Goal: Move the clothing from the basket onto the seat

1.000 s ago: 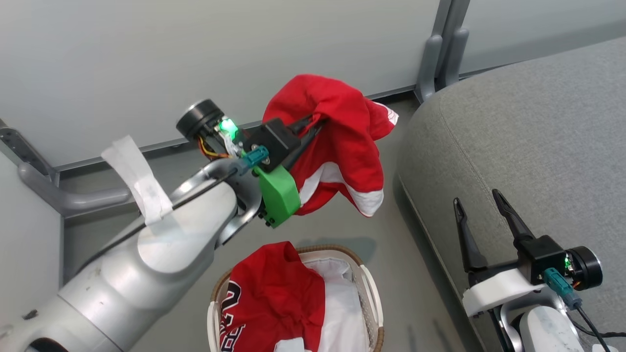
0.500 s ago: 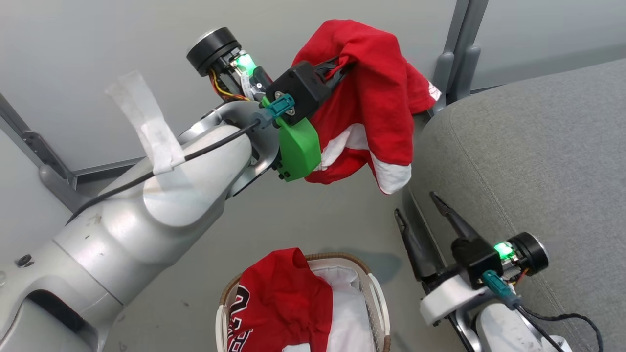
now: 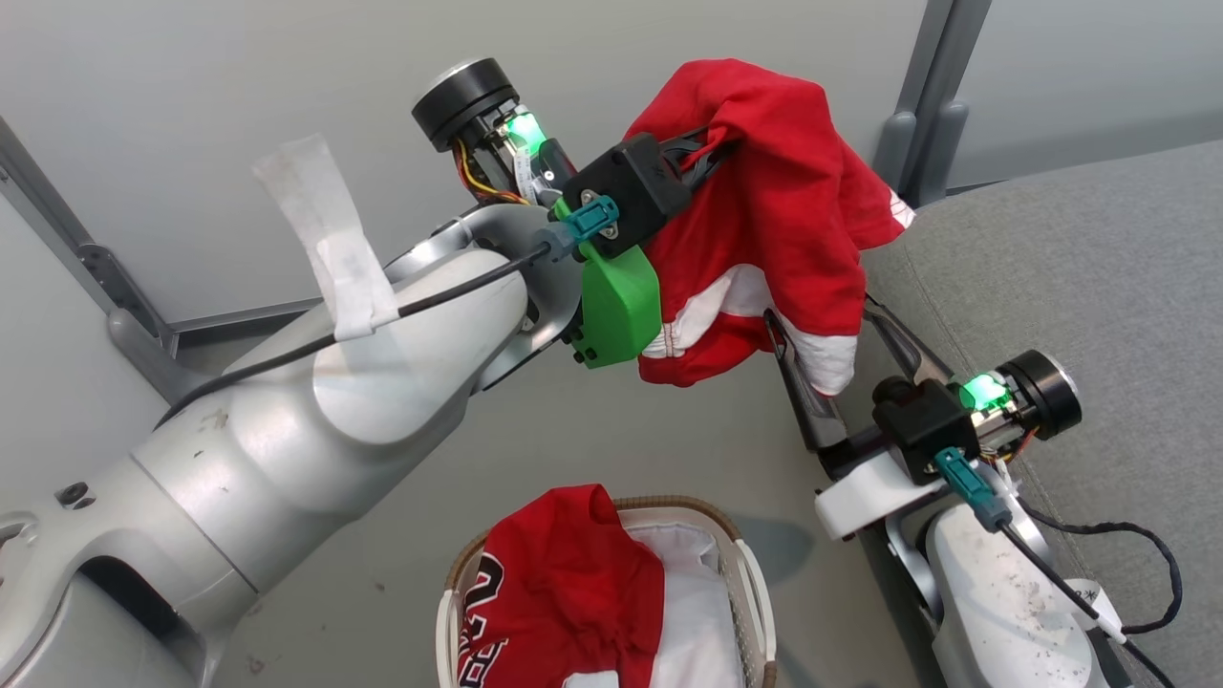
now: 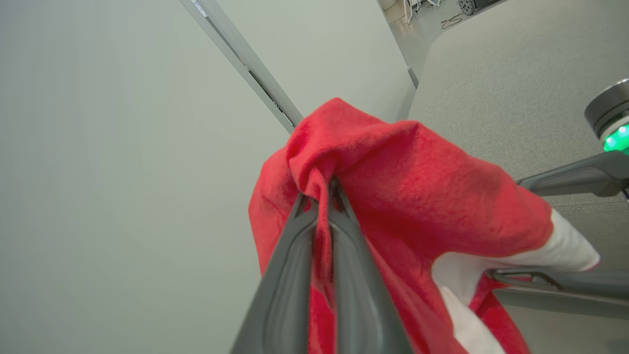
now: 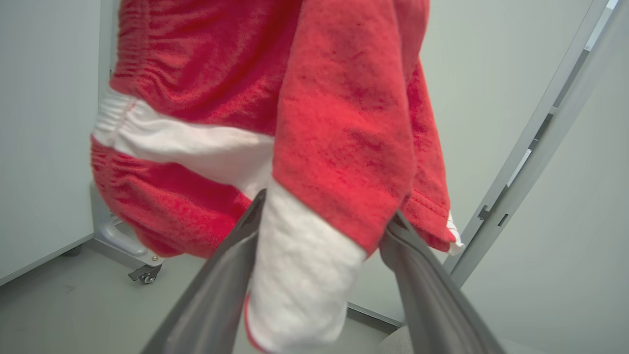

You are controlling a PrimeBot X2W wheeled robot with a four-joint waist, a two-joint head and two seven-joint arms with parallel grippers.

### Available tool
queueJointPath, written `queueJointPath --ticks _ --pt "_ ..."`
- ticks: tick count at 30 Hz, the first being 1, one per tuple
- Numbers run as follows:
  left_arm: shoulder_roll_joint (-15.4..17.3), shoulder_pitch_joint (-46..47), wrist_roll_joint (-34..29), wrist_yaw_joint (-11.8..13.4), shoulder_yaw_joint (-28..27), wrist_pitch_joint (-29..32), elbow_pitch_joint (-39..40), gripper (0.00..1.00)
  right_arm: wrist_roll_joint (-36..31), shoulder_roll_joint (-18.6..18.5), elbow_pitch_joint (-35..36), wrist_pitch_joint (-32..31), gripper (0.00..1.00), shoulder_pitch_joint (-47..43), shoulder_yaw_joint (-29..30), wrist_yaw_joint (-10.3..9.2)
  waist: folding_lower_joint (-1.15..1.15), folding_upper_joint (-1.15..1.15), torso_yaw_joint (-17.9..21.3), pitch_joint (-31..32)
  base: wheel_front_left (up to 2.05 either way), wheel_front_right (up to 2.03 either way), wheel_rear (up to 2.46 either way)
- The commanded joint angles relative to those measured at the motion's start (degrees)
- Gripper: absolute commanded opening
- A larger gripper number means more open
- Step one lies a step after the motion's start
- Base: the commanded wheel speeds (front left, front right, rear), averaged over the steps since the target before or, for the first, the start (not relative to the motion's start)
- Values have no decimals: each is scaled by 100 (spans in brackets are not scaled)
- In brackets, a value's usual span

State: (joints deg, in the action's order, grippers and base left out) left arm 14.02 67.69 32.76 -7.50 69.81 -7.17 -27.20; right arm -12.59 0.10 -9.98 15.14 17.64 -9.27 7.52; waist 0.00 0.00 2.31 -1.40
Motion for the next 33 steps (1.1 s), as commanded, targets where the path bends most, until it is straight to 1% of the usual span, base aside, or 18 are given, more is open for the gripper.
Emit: queueJointPath --ticks 1,5,6,7,8,9,14,23,24,25,26,33 --pt "-16 131 81 6 15 -43 -2 0 7 -22 32 6 100 86 35 -5 0 0 -26 2 0 0 0" --pt "-29 112 118 6 68 -67 -11 0 10 -22 -60 6 100 207 37 -5 0 0 -54 18 0 0 0" --pt "-38 105 132 6 76 -87 -9 0 55 -22 -151 6 92 221 61 -5 0 0 -62 23 0 0 0" --pt "-45 100 146 6 81 -107 -3 0 86 -25 -245 6 47 244 84 -5 0 0 -69 26 0 0 0" --pt "-52 92 160 6 85 -110 2 0 120 -22 -350 6 31 291 95 -5 0 0 -75 29 0 0 0" --pt "-58 86 164 6 87 -117 8 0 131 -22 -424 6 0 336 88 -5 0 0 -81 31 0 0 0" --pt "-42 -51 261 10 71 -167 42 0 221 -23 -694 6 0 440 107 -5 0 0 -105 35 0 0 0" --pt "94 -452 536 123 -4 -272 -1 0 372 -22 -642 6 0 441 190 -5 0 0 -90 21 0 0 0" --pt "94 -542 580 156 -31 -324 -7 29 382 -21 -636 6 0 439 202 -5 0 0 -89 15 0 0 0" --pt "98 -614 614 172 -50 -366 -19 69 396 -21 -631 6 0 440 216 -5 0 0 -89 10 0 0 0" --pt "103 -701 652 215 -64 -421 -36 100 412 -23 -628 6 0 441 245 -5 0 0 -88 2 0 0 0" --pt "70 -1346 867 414 -205 -682 -219 100 403 -21 -662 6 0 545 425 -5 0 0 -57 -33 0 0 0"
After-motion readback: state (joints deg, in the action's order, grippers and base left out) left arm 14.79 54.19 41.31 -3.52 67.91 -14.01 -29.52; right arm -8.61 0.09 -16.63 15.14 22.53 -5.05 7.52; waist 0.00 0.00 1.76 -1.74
